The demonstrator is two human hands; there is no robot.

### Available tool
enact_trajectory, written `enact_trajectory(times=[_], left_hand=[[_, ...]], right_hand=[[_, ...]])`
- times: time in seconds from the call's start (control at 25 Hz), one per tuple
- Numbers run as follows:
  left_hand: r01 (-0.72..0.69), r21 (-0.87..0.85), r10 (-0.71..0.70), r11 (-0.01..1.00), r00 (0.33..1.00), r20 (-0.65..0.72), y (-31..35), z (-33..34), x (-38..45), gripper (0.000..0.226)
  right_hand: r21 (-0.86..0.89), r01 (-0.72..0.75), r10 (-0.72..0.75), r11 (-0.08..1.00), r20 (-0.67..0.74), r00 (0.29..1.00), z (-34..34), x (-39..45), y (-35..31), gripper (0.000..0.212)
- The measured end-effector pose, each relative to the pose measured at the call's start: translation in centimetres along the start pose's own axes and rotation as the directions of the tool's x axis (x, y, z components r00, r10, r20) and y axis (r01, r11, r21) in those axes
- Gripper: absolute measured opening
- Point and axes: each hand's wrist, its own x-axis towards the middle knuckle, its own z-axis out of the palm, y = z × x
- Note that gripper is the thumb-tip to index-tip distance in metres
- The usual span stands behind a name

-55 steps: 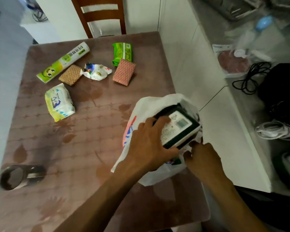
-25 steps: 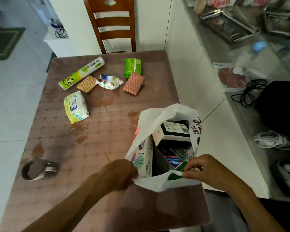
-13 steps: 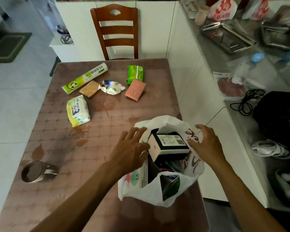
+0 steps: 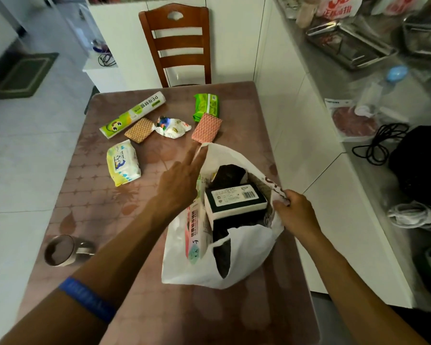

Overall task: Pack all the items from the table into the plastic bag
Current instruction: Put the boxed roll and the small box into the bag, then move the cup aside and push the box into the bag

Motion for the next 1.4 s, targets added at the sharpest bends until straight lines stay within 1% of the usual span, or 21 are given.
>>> enact_trajectory(times=[0.08,0.12,0.16,0.2,0.28,0.32,0.36,0.4,0.44,0.48,0.56,0.6,0.64,0.72,0.84,0.92,1.0,1.12,1.2,1.36,1.4], left_hand=[[-0.014,-0.027,0.014,1.0,0.999,0.034,-0.2,0.7,-0.5,0.107],[-0.02,-0.051,0.023,0.999,0.999,0.042,-0.2,1.2,-0.7,0.105],[-0.024,-0.082,0.028,0.996,0.999,0.047,0.1,1.5,-0.9,0.102],[-0.024,-0.116,0.03,0.993,0.998,0.049,0.4,1.7,-1.0,0.099],[-0.032,-0.141,0.038,0.99,0.998,0.044,1.2,1.6,-1.2,0.092],[-0.036,-0.137,0.041,0.99,0.998,0.039,1.4,1.5,-1.2,0.089],[-0.035,-0.132,0.04,0.991,0.999,0.035,1.4,1.3,-1.1,0.087],[-0.029,-0.135,0.033,0.99,0.999,0.031,1.3,1.1,-1.1,0.085],[-0.026,-0.151,0.03,0.988,0.999,0.02,1.1,0.9,-1.1,0.083],[-0.041,-0.181,0.037,0.983,0.999,-0.026,0.8,0.8,-1.3,0.08],[-0.111,-0.255,0.065,0.96,0.981,-0.181,0.0,0.6,-1.7,0.069],[-0.136,-0.312,0.063,0.94,0.971,-0.232,-0.7,0.4,-2.0,0.064],[-0.145,-0.381,0.052,0.913,0.969,-0.242,-1.4,0.2,-2.4,0.061],[-0.099,-0.485,0.016,0.869,0.985,-0.172,-3.1,-0.2,-3.5,0.063],[0.055,-0.479,-0.128,0.876,0.984,-0.121,-7.6,0.1,-5.2,0.063],[0.217,-0.497,-0.317,0.84,0.94,-0.126,-11.8,1.2,-6.2,0.057],[0.372,-0.484,-0.446,0.792,0.894,-0.043,-16.1,2.4,-7.1,0.059],[0.464,-0.455,-0.495,0.76,0.867,0.058,-23.0,4.2,-8.8,0.049],[0.494,-0.491,-0.526,0.717,0.846,0.084,-28.1,5.1,-9.9,0.045],[0.547,-0.581,-0.567,0.603,0.806,0.17,-36.7,6.6,-12.3,0.035],[0.556,-0.593,-0.564,0.582,0.802,0.197,-38.2,7.1,-12.8,0.034]], right_hand=[[-0.219,0.141,-0.173,0.965,-0.137,0.975,-0.3,-1.6,-0.6,0.045],[-0.316,0.275,-0.329,0.908,-0.132,0.935,-0.3,-2.9,-1.1,0.053],[-0.367,0.386,-0.426,0.846,-0.032,0.904,-0.1,-4.4,-1.6,0.059],[-0.383,0.437,-0.417,0.814,0.139,0.898,0.1,-5.7,-2.2,0.064],[-0.413,0.413,-0.182,0.812,0.493,0.851,-0.1,-7.9,-3.3,0.061],[-0.393,0.405,-0.061,0.826,0.652,0.756,-0.8,-8.6,-3.8,0.051],[-0.345,0.407,0.02,0.846,0.783,0.621,-1.7,-9.3,-4.4,0.04],[-0.297,0.408,0.054,0.863,0.858,0.51,-2.5,-9.9,-5.1,0.031],[-0.263,0.405,0.043,0.875,0.878,0.477,-3.3,-10.6,-5.7,0.025],[-0.252,0.413,-0.009,0.875,0.845,0.534,-3.9,-11.2,-6.2,0.02],[-0.291,0.476,-0.229,0.83,0.6,0.766,-4.0,-11.5,-7.3,0.008],[-0.29,0.496,-0.333,0.818,0.464,0.821,-3.7,-11.5,-8.3,0.004],[-0.268,0.503,-0.391,0.822,0.376,0.84,-3.2,-11.3,-9.4,0.012],[-0.212,0.521,-0.432,0.827,0.353,0.83,-1.5,-10.8,-11.6,0.025],[-0.136,0.559,-0.483,0.818,0.367,0.795,2.1,-10.8,-15.7,0.027],[-0.082,0.557,-0.485,0.827,0.397,0.779,5.8,-11.5,-18.1,0.026],[-0.065,0.521,-0.441,0.851,0.449,0.777,10.6,-12.1,-19.7,0.03],[-0.082,0.472,-0.366,0.878,0.522,0.771,19.3,-12.3,-20.6,0.043],[-0.073,0.399,-0.287,0.914,0.579,0.763,24.9,-12.3,-20.7,0.039],[-0.163,0.384,-0.157,0.909,0.72,0.676,35.4,-12.1,-20.0,0.069],[-0.178,0.368,-0.121,0.913,0.742,0.66,37.6,-11.9,-19.9,0.067]])
